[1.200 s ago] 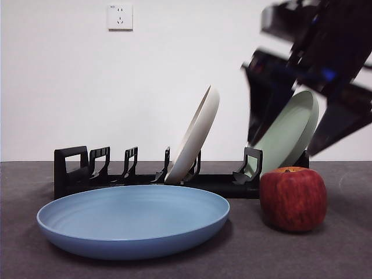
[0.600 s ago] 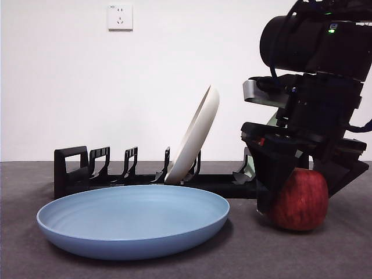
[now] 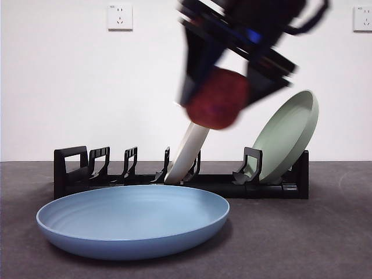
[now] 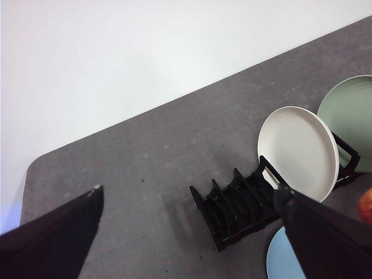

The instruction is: Take the blue plate from the plate rack,put the plate on the table,take the apple from the table,put the apple in the plate

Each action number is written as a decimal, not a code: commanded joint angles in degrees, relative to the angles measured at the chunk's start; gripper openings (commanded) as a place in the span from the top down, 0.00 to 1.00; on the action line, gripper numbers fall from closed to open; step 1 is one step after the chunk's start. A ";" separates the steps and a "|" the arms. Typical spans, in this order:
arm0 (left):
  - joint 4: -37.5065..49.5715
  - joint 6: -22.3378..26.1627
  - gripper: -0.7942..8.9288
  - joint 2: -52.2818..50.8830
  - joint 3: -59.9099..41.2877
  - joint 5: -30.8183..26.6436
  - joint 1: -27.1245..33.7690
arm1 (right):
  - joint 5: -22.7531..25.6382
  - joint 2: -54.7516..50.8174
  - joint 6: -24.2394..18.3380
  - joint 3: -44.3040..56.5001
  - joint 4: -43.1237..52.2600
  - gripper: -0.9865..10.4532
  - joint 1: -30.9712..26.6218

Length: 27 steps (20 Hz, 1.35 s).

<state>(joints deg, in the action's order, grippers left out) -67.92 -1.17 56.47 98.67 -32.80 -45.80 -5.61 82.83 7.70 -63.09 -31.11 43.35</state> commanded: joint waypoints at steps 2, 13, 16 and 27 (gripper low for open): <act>-0.48 -0.66 0.41 0.02 -0.07 -0.13 0.15 | -0.04 5.46 0.33 -4.94 1.62 0.92 3.87; -4.04 -0.77 0.41 0.02 -0.07 -0.11 0.15 | 2.03 26.62 -1.75 -11.13 2.23 0.92 8.72; -5.05 -0.81 0.41 0.02 -0.07 -0.11 0.17 | 2.97 27.74 -2.27 -11.13 0.90 0.81 8.81; -5.95 -3.32 0.41 1.44 -0.07 0.13 0.15 | 2.97 22.40 -2.23 -12.46 0.44 0.50 8.76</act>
<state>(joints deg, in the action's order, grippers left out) -73.91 -3.70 57.84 98.67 -32.71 -45.80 -2.81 106.98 5.93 -74.83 -31.29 52.10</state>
